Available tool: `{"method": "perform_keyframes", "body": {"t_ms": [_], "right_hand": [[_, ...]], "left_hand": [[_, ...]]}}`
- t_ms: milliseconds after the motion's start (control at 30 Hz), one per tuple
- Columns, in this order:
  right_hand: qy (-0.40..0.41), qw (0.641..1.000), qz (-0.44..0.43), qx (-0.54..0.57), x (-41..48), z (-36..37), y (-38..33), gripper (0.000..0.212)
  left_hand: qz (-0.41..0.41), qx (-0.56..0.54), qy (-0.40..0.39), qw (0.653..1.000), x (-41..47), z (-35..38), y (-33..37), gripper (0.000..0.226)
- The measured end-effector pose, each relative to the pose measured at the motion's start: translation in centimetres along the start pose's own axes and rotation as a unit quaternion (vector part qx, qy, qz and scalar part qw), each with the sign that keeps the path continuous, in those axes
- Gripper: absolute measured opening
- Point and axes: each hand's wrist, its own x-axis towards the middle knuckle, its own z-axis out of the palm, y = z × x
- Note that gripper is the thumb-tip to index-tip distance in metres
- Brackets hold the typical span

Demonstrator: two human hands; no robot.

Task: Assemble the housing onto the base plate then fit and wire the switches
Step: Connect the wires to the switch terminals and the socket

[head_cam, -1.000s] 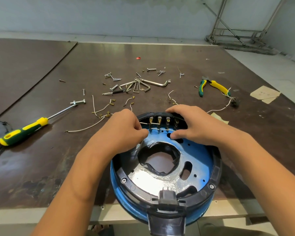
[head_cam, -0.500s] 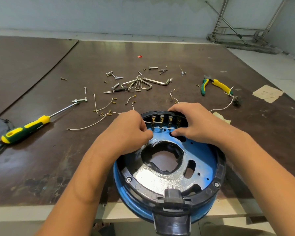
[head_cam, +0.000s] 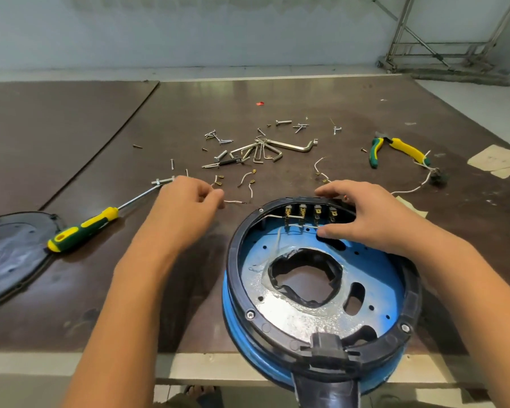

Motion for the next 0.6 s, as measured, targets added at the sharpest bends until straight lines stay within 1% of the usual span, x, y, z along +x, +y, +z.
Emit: {"method": "perform_keyframes", "body": {"t_ms": [67,167,200,267,367,467,600], "right_hand": [[0.009,1.0,0.01,0.012,-0.1,0.2,0.1,0.065],[0.037,0.999,0.018,0.027,-0.3,0.3,0.3,0.062],[0.041,0.999,0.018,0.024,-0.3,0.3,0.3,0.061],[0.036,0.999,0.018,0.007,-0.2,0.4,0.2,0.06],[0.039,0.999,0.016,0.003,-0.3,0.5,0.4,0.059],[0.043,0.999,0.017,0.004,-0.2,0.6,0.4,0.056],[0.041,0.999,0.023,0.007,-0.2,0.6,0.3,0.052]], "left_hand": [[-0.031,0.079,0.029,0.996,0.6,0.5,-2.3,0.013],[-0.059,0.157,0.012,0.986,0.4,1.6,-4.8,0.027],[-0.065,0.172,0.006,0.983,0.4,1.8,-5.2,0.028],[-0.071,0.201,0.002,0.977,0.4,2.0,-5.5,0.021],[-0.091,0.191,0.001,0.977,0.7,2.1,-5.3,0.017],[-0.116,0.153,-0.019,0.981,1.0,2.1,-5.1,0.022],[-0.097,0.174,-0.006,0.98,1.1,2.1,-4.6,0.028]]}}
